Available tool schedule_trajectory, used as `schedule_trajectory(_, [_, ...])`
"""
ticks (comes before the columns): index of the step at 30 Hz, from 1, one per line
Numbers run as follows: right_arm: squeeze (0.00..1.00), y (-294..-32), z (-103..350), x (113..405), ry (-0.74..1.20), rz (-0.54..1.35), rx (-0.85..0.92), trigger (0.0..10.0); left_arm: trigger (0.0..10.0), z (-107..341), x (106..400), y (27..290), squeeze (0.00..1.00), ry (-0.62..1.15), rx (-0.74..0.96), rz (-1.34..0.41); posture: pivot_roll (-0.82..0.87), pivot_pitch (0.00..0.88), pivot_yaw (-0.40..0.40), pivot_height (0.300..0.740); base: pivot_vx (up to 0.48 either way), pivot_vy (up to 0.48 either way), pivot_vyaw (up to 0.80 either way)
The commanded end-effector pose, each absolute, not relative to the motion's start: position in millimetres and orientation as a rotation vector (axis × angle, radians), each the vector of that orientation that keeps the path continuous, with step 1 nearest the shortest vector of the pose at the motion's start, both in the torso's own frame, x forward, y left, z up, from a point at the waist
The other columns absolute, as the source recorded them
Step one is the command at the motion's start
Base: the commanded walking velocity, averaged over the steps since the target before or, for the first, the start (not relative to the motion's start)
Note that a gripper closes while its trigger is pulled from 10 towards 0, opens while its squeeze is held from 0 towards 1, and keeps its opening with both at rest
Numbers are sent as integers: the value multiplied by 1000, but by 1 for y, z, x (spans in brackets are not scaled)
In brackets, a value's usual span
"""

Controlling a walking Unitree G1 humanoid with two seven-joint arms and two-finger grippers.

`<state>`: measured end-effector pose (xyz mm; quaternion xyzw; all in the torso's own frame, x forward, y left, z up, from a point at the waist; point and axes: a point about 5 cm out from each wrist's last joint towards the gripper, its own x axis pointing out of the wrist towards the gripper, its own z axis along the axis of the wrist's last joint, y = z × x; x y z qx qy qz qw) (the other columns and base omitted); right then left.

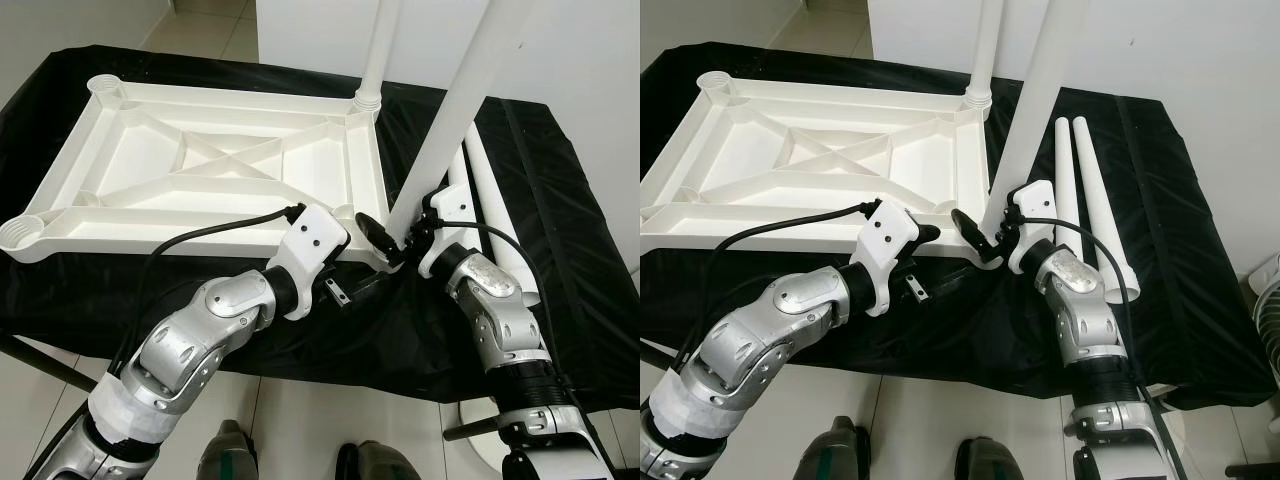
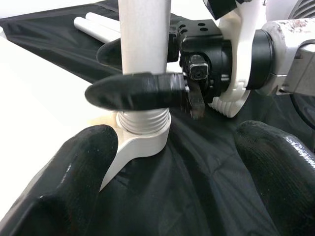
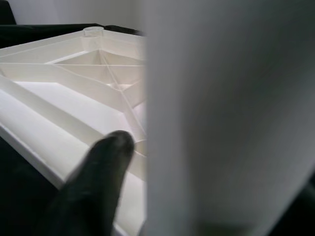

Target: Building children table

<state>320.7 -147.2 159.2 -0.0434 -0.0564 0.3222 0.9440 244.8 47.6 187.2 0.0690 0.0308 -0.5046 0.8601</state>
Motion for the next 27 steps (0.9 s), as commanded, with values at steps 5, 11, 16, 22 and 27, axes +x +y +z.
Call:
schedule_trajectory(5, [0,-147,144,318,-65,709,-92,0,10000,189,240,45,0,63,146,-1139,84,73,-17,740,0,0,0])
schedule_trajectory(11, [0,-148,137,315,-51,698,-71,0,10000,189,240,45,0,65,145,-1139,84,75,-16,740,0,0,0])
schedule_trajectory(16, [0,-144,139,312,-73,602,-45,10000,10000,189,239,45,0,67,146,-1140,77,77,-15,740,0,0,0])
schedule_trajectory(22, [0,-143,139,313,-69,517,-47,10000,10000,188,239,45,0,67,145,-1140,76,77,-16,740,0,0,0])
schedule_trajectory(27, [0,-142,137,311,-54,367,-57,10000,10000,188,239,44,0,67,145,-1141,73,75,-19,740,0,0,0])
